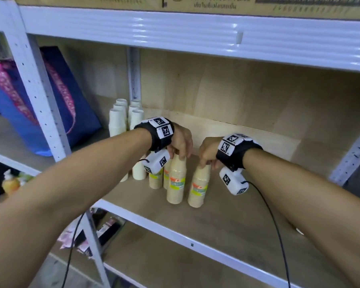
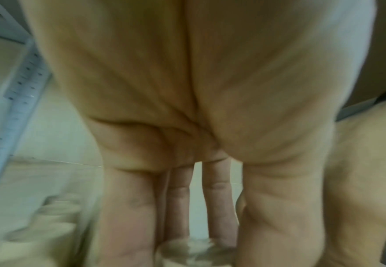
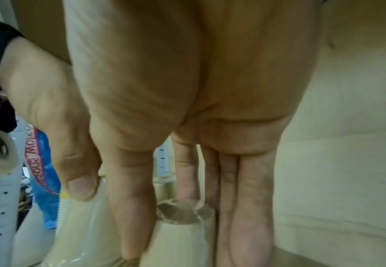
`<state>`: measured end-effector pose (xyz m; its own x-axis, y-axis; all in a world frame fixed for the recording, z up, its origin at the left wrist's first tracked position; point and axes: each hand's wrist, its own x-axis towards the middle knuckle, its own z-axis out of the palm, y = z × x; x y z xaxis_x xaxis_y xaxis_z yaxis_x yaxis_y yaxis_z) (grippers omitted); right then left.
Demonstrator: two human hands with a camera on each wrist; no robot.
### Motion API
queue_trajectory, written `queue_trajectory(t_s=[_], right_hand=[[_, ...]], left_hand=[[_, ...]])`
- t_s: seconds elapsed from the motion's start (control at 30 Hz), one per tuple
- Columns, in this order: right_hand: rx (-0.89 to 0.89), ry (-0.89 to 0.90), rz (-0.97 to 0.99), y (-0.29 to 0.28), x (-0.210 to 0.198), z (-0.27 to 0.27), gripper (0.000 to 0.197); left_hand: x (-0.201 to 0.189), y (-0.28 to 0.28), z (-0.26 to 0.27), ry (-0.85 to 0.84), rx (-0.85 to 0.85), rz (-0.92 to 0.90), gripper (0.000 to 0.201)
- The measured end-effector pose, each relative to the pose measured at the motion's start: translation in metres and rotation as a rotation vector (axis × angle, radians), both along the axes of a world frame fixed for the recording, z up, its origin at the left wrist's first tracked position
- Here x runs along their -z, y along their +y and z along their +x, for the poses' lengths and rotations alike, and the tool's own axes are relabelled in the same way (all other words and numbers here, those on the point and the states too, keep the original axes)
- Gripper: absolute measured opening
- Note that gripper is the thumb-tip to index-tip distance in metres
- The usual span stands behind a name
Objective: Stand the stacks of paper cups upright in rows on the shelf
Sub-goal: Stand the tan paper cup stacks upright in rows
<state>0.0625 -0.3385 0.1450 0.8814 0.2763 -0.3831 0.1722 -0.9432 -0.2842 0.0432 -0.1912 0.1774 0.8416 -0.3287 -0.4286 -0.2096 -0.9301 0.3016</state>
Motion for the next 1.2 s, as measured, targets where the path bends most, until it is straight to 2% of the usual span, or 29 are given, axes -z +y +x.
queue_trajectory(t_s=[0.1, 0.23, 0.4, 0.53, 0.83, 0.97, 1.2], right_hand=[[-0.044, 0.023, 0.069, 0.022, 0.002, -0.003, 0.037], [-0.089, 0.039, 0.13, 0.045, -0.001, -0.012, 0.024], [-0.08, 0.016, 0.174, 0.068, 0.004, -0.017, 0.021], [-0.114, -0.03, 0.16, 0.08, 0.005, -0.015, 0.031], [-0.143, -0.082, 0.18, 0.084, 0.005, -0.015, 0.03], [-0.132, -0.105, 0.193, 0.083, 0.0, -0.015, 0.033], [-0.045, -0.24, 0.167, 0.052, -0.023, -0.01, 0.035]], left_hand=[[0.002, 0.023, -0.004, 0.0, -0.027, 0.025, 0.029], [0.007, 0.047, -0.008, -0.028, -0.061, 0.055, 0.027], [0.014, 0.066, -0.009, -0.082, -0.091, 0.087, 0.026], [0.021, 0.074, -0.009, -0.087, -0.093, 0.119, 0.034], [0.023, 0.084, -0.012, -0.04, -0.086, 0.059, 0.026], [0.014, 0.084, -0.006, -0.012, -0.097, 0.037, 0.03], [-0.019, 0.062, 0.023, -0.134, -0.058, 0.011, 0.028]])
